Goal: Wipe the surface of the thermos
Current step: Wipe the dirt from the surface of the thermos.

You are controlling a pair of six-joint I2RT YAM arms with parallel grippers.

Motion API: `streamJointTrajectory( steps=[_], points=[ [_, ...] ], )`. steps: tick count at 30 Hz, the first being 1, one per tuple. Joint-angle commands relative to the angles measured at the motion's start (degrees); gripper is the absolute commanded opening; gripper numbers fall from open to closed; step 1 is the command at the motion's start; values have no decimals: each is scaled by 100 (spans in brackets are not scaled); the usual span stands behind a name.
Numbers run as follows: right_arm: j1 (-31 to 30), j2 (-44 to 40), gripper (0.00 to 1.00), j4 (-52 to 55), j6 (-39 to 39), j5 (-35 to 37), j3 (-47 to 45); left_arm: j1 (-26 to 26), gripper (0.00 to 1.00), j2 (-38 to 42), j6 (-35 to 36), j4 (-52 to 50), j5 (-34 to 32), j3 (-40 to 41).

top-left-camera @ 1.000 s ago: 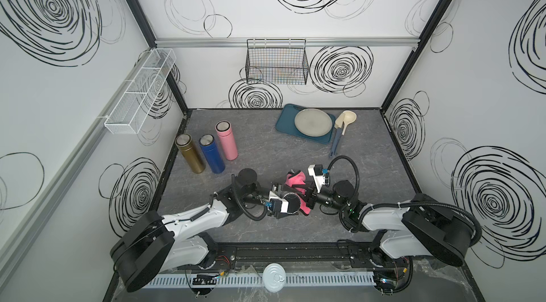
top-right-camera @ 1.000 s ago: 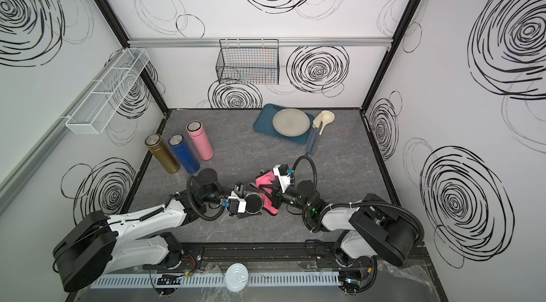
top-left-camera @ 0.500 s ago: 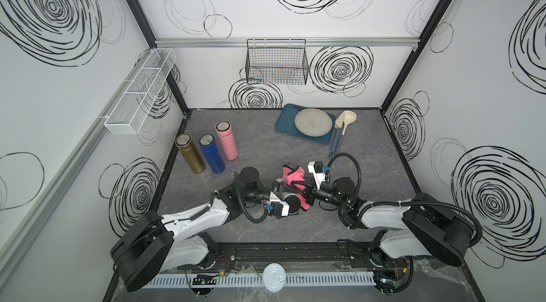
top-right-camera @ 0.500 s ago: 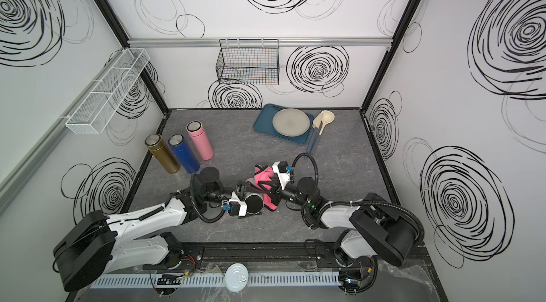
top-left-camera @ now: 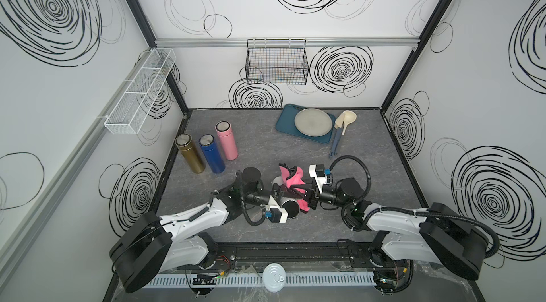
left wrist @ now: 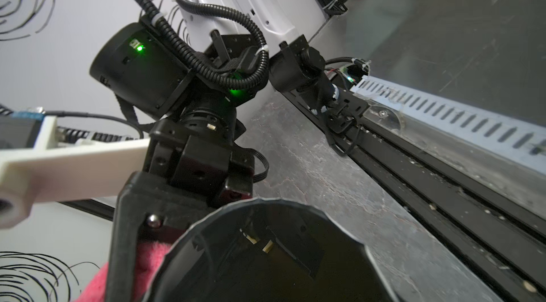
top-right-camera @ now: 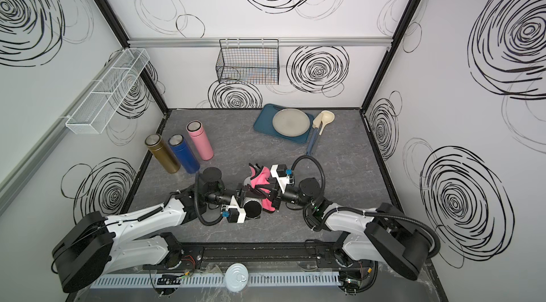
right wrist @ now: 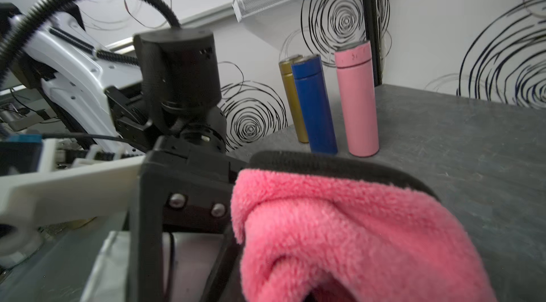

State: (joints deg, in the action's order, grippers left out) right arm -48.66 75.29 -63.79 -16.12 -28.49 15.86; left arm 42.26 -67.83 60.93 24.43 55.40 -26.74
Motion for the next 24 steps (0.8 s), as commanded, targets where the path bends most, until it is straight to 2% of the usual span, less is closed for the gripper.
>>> streamJointTrajectory(
  steps=[1,5,7,10,14,18,21,24],
  points=[
    [38,393,0,96,168,-359,-41,1,0,108,743,102,294,-401],
    [-109,-319,0,767,414,-322,215,17,0,128,1062,-179,297,-428],
    [-358,-859,0,1281,727,-112,370,35,0,147,1163,-245,249,-420],
    [-675,-1217,0,1567,1037,158,479,60,0,177,1235,-392,158,-460],
    [-511,-607,0,1263,1001,271,370,80,0,135,1419,-685,133,-576],
    [141,298,0,786,675,-203,317,103,0,85,1544,-763,152,-596],
    [137,116,0,1031,779,-238,412,123,0,82,1630,-872,139,-629],
    [-224,-453,0,1599,1058,-36,632,132,0,69,1643,-924,74,-656]
  ],
)
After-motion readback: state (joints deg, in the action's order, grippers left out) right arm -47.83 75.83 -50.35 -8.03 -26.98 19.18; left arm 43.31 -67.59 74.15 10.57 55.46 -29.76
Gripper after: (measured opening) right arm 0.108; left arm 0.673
